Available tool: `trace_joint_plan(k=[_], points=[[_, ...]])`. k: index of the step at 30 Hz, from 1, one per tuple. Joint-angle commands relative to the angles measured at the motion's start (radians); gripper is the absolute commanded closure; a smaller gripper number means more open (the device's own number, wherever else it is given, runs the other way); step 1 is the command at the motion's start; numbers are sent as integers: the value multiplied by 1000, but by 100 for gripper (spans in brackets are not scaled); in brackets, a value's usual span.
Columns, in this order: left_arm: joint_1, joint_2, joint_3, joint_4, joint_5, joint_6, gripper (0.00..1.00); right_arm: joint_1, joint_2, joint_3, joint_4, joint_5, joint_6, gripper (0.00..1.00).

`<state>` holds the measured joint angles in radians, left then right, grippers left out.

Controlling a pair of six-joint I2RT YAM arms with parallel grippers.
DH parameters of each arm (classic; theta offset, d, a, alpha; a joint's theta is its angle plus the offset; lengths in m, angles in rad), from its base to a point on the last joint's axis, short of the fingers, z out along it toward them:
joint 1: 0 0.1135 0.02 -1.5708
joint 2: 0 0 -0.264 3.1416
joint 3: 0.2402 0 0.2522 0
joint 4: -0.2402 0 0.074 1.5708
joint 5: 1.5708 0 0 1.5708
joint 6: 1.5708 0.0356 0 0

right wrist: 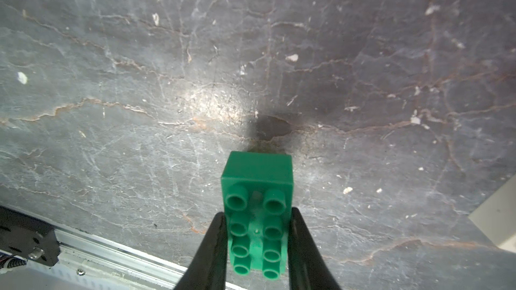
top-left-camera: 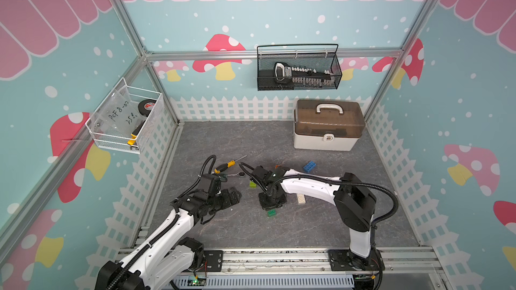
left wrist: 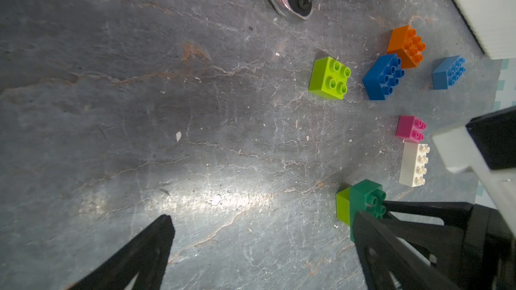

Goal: Assemble a heart with lego
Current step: Assemble the lego brick with the lego brick.

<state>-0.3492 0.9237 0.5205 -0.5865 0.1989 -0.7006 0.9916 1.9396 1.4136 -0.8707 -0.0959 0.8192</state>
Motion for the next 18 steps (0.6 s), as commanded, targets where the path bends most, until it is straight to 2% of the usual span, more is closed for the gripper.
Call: trace_joint_plan(k=[1, 5, 10, 13, 16, 18], points=[[-4, -9, -10, 6, -6, -17, 1, -4, 144, -64, -38, 60, -91, 84], [-2, -8, 13, -9, -25, -3, 1, -5, 122, -22, -110, 135, -300, 84], [8, -12, 42, -29, -58, 21, 1, -5, -14, -9, -143, 140, -734, 83], [19, -13, 54, -49, -81, 25, 1, -11, -33, -19, -173, 116, -982, 83], [27, -3, 62, -66, -108, 18, 1, -33, -27, 4, -203, 127, -1160, 82], [29, 0, 66, -67, -118, 21, 1, -53, -4, 49, -219, 107, -1233, 81]])
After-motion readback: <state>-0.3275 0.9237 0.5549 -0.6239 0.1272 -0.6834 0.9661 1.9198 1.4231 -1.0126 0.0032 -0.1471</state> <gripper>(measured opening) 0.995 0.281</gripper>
